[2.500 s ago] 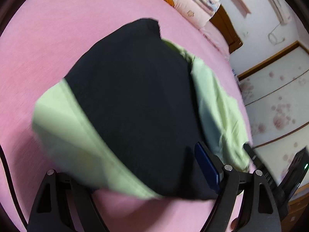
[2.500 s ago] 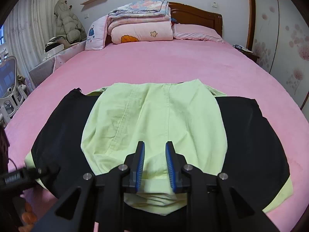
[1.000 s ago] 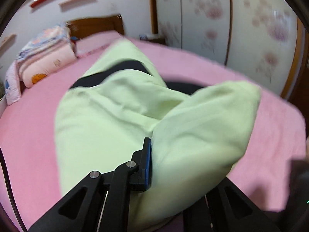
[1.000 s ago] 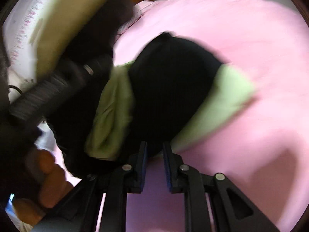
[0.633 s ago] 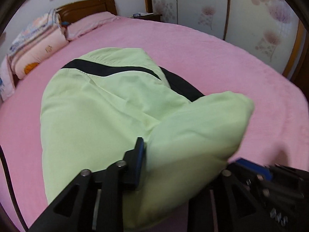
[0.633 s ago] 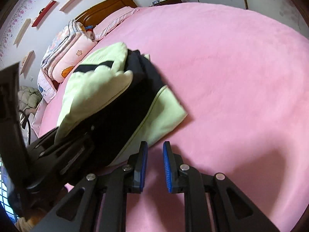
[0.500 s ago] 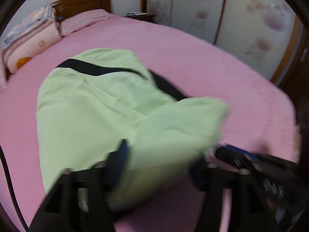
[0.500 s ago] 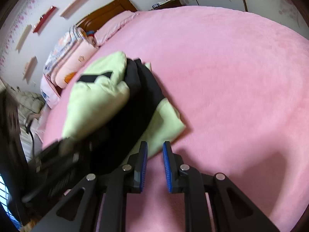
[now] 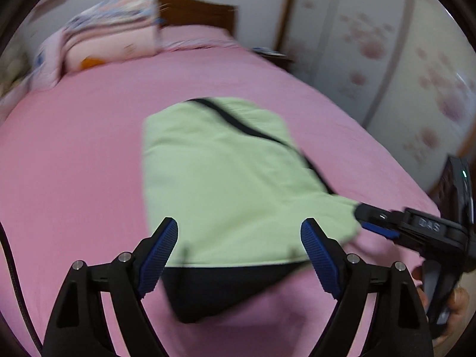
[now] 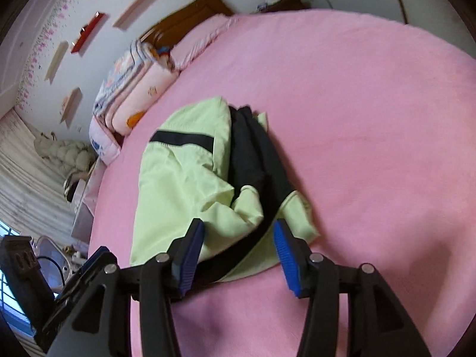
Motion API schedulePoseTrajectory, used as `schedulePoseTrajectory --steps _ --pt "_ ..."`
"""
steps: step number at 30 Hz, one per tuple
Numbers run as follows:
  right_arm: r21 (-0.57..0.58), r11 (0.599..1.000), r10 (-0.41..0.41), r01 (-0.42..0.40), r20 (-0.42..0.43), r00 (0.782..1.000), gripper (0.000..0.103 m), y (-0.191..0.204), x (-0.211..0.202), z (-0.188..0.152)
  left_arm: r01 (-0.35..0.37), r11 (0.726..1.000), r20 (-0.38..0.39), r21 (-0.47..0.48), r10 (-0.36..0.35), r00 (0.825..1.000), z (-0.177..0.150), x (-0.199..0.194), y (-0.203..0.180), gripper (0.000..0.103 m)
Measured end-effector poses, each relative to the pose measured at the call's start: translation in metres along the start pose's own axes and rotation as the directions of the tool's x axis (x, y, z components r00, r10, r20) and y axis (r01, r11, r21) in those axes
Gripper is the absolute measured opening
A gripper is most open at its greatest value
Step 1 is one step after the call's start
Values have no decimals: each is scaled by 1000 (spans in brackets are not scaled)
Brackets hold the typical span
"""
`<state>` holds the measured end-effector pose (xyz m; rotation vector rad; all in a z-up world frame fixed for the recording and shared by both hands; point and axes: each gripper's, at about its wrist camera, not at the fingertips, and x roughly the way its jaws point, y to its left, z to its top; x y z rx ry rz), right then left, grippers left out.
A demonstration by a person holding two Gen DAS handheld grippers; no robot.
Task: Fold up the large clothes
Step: 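Open both grippers and release the folded bundle on the bed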
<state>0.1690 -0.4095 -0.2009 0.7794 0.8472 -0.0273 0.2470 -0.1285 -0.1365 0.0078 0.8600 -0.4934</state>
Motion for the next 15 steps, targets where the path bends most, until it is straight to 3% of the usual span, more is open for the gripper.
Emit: schedulePoseTrajectory --steps 5,7,8,12,15 --pt "-28 999 -27 25 -47 999 48 8 26 13 -95 984 -63 -153 86 994 1 21 41 84" --pt "-87 995 -61 58 -39 997 22 15 26 15 -141 979 -117 -147 125 985 -2 39 47 84" --pt "-124 990 -72 68 -30 997 15 20 23 15 -161 979 -138 -127 143 980 -3 45 46 84" --pt "-256 955 -131 149 86 988 9 34 -5 4 -142 984 -126 -104 129 984 -11 53 40 79" --pt "-250 937 -229 245 92 969 8 17 3 -11 -135 988 -128 -76 124 984 -22 59 30 78"
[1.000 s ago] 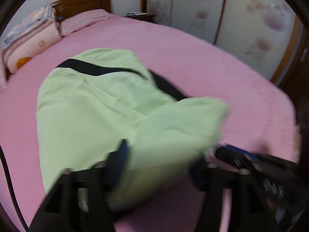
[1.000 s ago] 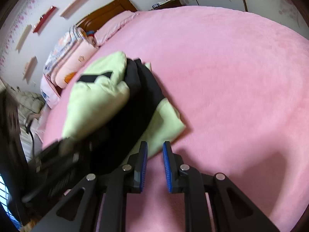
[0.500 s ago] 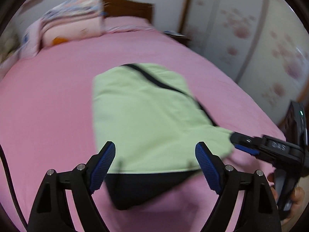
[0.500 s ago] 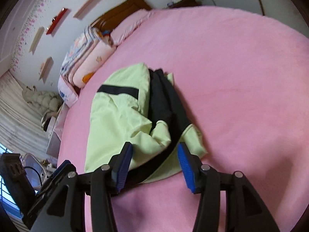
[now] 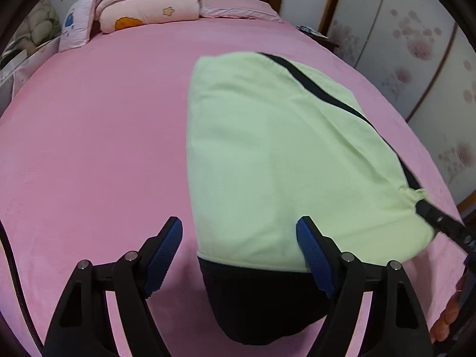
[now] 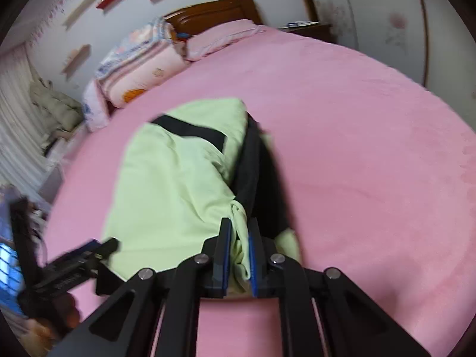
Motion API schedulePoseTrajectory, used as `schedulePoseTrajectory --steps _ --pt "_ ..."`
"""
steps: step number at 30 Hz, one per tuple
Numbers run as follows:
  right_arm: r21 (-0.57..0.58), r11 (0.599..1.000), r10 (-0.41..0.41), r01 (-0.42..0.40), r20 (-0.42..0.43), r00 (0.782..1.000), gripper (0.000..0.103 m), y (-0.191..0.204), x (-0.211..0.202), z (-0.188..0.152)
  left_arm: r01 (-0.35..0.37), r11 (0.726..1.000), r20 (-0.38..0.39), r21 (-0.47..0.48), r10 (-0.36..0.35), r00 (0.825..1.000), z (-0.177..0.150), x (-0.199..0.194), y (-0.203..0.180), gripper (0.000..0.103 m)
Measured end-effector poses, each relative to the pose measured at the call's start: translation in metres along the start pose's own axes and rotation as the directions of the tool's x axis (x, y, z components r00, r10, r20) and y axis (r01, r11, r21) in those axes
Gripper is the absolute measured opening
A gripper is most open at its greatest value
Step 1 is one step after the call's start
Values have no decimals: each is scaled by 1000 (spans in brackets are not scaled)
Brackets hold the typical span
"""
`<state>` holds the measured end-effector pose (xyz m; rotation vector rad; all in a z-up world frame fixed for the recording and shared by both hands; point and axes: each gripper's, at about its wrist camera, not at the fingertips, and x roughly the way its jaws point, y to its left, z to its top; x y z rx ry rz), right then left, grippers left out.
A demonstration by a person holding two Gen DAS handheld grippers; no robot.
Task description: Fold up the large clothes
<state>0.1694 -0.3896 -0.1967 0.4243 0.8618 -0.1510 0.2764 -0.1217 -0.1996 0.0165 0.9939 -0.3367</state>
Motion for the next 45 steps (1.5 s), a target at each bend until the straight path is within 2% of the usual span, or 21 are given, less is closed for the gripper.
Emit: schedulePoseTrajectory --steps 4,7,12,17,19,21,23,26,28,30,31,34,41,45 --pt "67 993 -95 100 -73 993 1 -27 30 -32 -11 1000 -6 9 11 1000 -12 17 -5 75" --pt "97 992 -73 79 -69 995 1 -34 33 -38 -7 1000 -7 6 7 1000 -15 24 -4 75" --pt "32 994 -103 105 -64 993 3 -20 22 -30 -31 999 10 42 31 999 -11 20 -9 75" --pt "75 996 -41 45 -59 997 6 -25 -2 -19 -2 999 -20 33 3 1000 -5 5 -8 78" --pt "68 997 -26 29 -37 999 10 -20 -14 -14 16 999 -32 33 -15 999 -1 -5 -6 80" --pt "53 998 -24 24 -11 1000 30 -14 -27 -7 23 999 -46 44 -21 999 4 -16 -4 83" --pt "38 999 -17 17 23 1000 38 -11 -41 -1 4 998 -47 65 -1 999 10 -27 -5 87" --pt "20 1000 -1 0 53 999 40 -2 -57 8 -21 994 -12 104 22 1000 22 -53 -6 89" --pt "8 1000 12 -13 66 998 45 3 -68 16 -21 993 11 117 20 1000 29 -71 -6 92" --pt "1 1000 18 -18 74 997 59 9 -76 25 9 993 37 117 -14 999 38 -87 -6 93" --pt "1 1000 21 -21 77 997 60 10 -80 28 23 993 47 113 -28 999 41 -92 -5 93" --pt "6 999 40 -40 82 996 61 16 -90 40 63 994 92 94 -71 993 53 -114 -3 93" --pt "-32 997 67 -63 122 990 62 31 -107 78 -37 996 223 79 18 975 83 -144 -3 93" --pt "-49 996 84 -78 145 986 63 39 -111 100 -40 991 256 126 7 967 98 -151 -9 93"
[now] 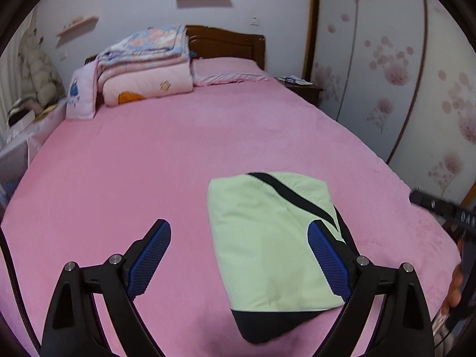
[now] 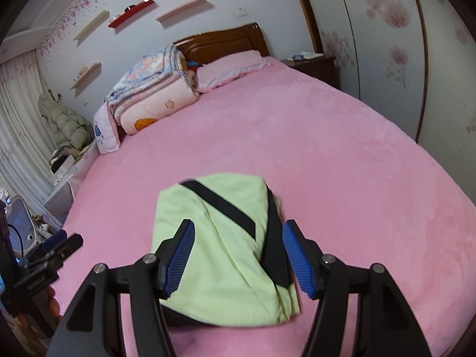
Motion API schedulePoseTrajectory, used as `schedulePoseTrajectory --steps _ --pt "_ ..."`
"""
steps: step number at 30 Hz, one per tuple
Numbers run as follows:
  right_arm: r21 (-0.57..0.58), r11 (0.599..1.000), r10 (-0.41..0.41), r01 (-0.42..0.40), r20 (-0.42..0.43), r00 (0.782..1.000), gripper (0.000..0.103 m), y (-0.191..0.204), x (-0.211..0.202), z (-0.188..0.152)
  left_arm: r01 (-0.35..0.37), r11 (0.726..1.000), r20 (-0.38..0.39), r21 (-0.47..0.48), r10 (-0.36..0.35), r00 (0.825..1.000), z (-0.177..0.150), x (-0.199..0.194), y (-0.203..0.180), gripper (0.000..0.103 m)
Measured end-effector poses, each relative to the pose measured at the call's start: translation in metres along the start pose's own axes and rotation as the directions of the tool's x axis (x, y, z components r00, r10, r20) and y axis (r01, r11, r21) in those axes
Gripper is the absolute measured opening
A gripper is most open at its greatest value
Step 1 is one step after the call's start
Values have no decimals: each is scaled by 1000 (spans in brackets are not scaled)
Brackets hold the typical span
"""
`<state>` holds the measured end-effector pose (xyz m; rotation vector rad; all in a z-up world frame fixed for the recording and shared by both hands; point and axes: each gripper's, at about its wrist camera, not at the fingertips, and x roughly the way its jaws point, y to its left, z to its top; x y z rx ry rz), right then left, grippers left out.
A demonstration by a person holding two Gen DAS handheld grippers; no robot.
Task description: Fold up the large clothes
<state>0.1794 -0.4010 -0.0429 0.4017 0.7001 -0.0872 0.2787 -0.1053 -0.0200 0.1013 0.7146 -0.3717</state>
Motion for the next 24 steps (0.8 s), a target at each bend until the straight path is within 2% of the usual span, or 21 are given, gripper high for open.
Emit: schedulePoseTrajectory --steps 1,3,5,7,9,12,13,16,21,24 --pt "-11 1000 3 -3 4 1000 64 2 1 6 -2 1000 2 14 2 1000 4 1 -2 93" --pt "-41 999 28 -27 28 999 74 8 4 15 -1 1000 -36 17 2 999 9 9 -3 93" --pt "-80 996 36 -32 45 998 84 13 12 21 18 1000 -115 -20 -20 993 14 26 1 93" --pt "-105 994 37 -33 36 999 88 17 25 23 54 994 -180 -93 -70 981 13 49 10 93" --pt "-112 993 40 -42 -14 999 89 17 45 23 32 991 -202 -132 -59 978 9 70 16 93" --pt "-134 990 18 -32 -108 994 89 15 82 14 -63 992 -211 -113 38 977 -3 99 18 93" --pt "-144 989 9 -30 -141 990 89 14 94 9 -71 992 -219 -106 46 975 -9 111 18 93" --pt "-163 986 6 -45 -238 971 89 8 131 -8 -71 992 -275 -109 39 961 -25 141 20 93" --pt "-180 984 -51 -11 -338 940 89 -12 182 -34 -67 984 -382 -165 -1 924 -54 188 26 93" --pt "-181 983 -94 24 -393 915 89 -29 209 -44 -58 977 -393 -203 -27 919 -66 204 30 94"
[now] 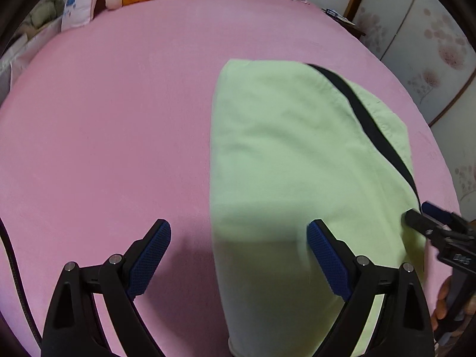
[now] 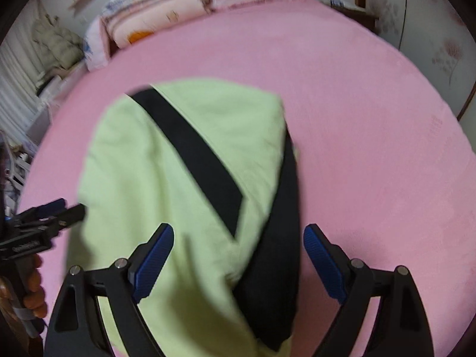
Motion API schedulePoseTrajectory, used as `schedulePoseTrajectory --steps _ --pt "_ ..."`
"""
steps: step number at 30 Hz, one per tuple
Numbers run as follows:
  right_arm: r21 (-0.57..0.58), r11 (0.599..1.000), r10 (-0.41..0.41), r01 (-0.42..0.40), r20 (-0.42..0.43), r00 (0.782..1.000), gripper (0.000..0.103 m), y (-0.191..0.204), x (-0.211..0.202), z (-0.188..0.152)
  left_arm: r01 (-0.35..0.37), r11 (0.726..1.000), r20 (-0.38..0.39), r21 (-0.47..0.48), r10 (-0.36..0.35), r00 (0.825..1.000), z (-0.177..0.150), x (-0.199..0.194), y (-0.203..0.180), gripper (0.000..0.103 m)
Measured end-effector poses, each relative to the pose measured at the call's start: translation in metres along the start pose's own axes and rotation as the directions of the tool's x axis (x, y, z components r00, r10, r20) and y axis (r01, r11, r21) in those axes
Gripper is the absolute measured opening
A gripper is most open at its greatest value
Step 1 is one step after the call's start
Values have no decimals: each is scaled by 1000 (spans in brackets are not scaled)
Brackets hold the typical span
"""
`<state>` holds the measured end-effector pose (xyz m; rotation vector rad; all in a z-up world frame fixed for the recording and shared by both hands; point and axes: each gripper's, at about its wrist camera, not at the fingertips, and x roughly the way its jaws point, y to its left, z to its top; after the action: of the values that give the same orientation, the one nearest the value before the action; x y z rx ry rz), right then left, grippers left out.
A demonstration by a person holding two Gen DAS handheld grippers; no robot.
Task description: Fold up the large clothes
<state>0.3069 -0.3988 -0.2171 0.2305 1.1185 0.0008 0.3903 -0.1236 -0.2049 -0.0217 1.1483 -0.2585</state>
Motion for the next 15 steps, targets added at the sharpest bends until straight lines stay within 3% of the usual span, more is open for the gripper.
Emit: schedulePoseTrajectory --steps 2,6,10,12,14,15 --pt "28 998 53 -52 -43 998 89 -12 18 -1 17 1000 3 -25 -17 1000 -1 7 5 102" --pt "98 977 198 -191 -76 977 95 -32 42 -3 122 988 -10 -96 -124 992 -6 22 21 103" --pt "102 958 275 -267 -74 959 102 -40 54 -2 280 944 -25 -178 -288 957 -11 37 40 103" --pt "79 961 270 -265 -65 961 102 -36 56 -1 307 937 -25 -165 -316 949 -11 41 42 103" --pt "54 959 282 -279 -59 958 95 -27 56 3 336 932 -39 -136 -344 938 -11 41 40 103" --pt "52 944 329 -326 -64 942 78 -25 55 3 365 923 -63 -119 -374 925 -11 41 36 103"
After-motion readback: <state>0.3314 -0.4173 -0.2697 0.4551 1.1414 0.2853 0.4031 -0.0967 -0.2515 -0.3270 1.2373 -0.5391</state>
